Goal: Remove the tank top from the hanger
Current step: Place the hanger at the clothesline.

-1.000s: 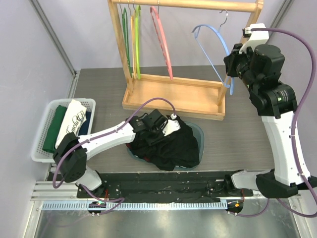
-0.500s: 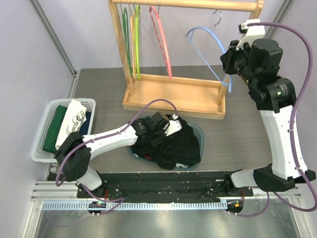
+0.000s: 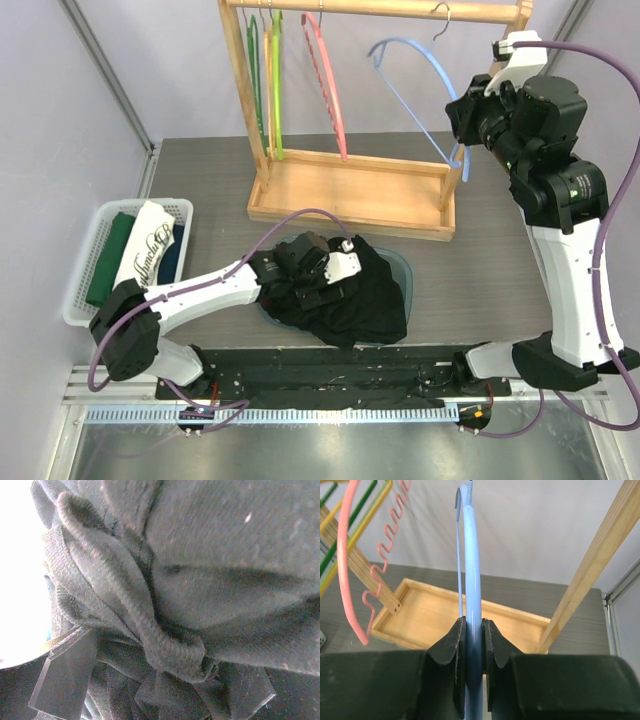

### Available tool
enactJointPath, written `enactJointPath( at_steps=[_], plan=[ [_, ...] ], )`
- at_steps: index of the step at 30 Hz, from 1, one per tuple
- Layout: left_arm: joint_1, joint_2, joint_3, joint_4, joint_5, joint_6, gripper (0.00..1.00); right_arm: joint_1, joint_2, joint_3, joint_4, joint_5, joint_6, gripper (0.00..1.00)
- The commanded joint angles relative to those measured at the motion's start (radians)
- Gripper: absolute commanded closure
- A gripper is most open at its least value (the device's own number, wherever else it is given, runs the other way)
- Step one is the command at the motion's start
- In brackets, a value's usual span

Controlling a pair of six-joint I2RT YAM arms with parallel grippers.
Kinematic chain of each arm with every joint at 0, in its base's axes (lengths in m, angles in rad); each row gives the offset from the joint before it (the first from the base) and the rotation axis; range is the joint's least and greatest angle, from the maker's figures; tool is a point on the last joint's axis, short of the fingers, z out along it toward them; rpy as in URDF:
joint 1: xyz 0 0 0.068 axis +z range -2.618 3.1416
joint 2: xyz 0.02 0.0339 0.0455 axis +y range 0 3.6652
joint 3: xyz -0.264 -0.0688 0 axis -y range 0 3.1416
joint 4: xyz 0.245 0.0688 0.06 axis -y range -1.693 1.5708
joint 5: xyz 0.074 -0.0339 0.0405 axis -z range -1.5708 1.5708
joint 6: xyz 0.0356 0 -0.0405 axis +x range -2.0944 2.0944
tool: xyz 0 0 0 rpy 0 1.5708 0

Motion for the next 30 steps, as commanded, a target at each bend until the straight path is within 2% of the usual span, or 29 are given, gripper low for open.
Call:
enactJointPath(
  at_steps=[1,6,11,20,24,30],
  plan=[
    [-0.054,0.141,-0.070,-0.216,0.031,0.033,0.00,0.002,0.011,0.113,0.160,-0.006,0.024,0.99],
    [-0.065,0.230,-0.064,-0.210,-0.035,0.044,0.00,0.002,0.054,0.188,0.149,-0.022,0.025,0.99],
    [-0.065,0.187,-0.037,-0.247,-0.040,0.047,0.00,0.002,0.076,0.207,0.146,-0.017,0.010,0.99],
    [-0.065,-0.047,0.273,-0.597,0.009,0.081,0.00,0.002,0.091,0.186,0.155,-0.013,0.008,0.99],
    [-0.065,-0.118,0.472,-0.735,0.032,0.114,0.00,0.002,0.097,0.181,0.155,-0.003,0.001,0.99],
    [-0.065,-0.205,0.681,-0.743,0.000,0.118,0.00,0.002,0.120,0.179,0.163,-0.002,0.004,0.99]
  ],
)
